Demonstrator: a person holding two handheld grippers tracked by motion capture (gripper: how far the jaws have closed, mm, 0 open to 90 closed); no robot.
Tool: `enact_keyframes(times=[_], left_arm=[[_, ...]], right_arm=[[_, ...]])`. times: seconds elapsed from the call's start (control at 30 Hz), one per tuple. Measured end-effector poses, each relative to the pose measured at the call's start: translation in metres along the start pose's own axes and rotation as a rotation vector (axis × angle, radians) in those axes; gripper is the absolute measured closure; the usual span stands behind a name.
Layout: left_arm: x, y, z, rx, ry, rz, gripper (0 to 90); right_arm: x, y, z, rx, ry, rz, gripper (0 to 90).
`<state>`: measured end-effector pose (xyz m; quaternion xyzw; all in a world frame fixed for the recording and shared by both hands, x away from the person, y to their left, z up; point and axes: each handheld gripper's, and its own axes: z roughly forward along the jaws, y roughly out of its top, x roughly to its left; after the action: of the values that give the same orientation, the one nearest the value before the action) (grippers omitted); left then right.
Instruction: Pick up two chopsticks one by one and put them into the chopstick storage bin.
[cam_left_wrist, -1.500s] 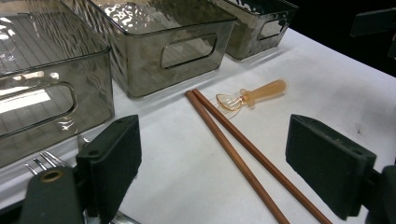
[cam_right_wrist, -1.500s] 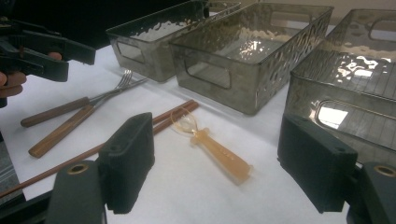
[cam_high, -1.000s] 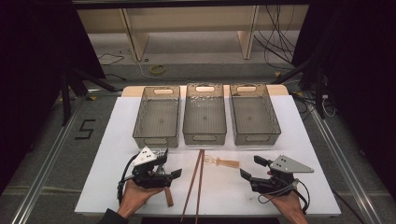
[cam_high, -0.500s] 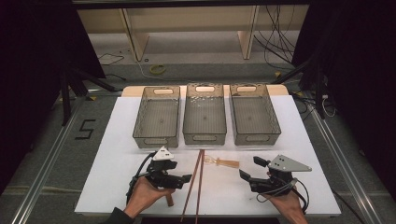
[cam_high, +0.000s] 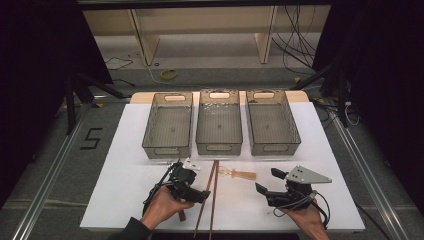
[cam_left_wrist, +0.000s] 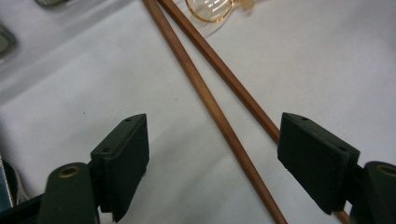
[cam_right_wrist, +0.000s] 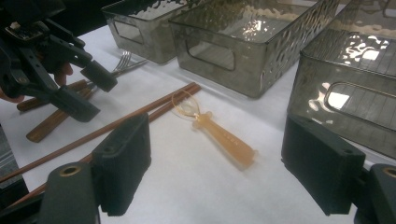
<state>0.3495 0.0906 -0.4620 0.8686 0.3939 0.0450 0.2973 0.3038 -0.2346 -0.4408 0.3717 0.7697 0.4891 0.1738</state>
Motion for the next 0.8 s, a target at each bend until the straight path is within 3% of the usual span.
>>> enact_keyframes(times=[0.03,0.3,0.5,0.8], left_arm=[[-0.003,0.003,0.003,0.031,0.029,0.013,25.9],[-0.007,0.01,0.013,0.128,0.008,0.033,37.0],[-0.01,0.014,0.019,0.168,0.019,0.057,45.5],[-0.012,0.016,0.02,0.183,0.042,0.088,55.3]], right_arm=[[0.0,0.0,0.0,0.001,0.003,0.001,24.9],[0.0,0.0,0.001,0.006,0.007,-0.003,25.2],[0.0,0.0,0.001,0.012,0.009,-0.001,25.5],[0.001,0.0,0.002,0.016,0.012,-0.003,25.9]])
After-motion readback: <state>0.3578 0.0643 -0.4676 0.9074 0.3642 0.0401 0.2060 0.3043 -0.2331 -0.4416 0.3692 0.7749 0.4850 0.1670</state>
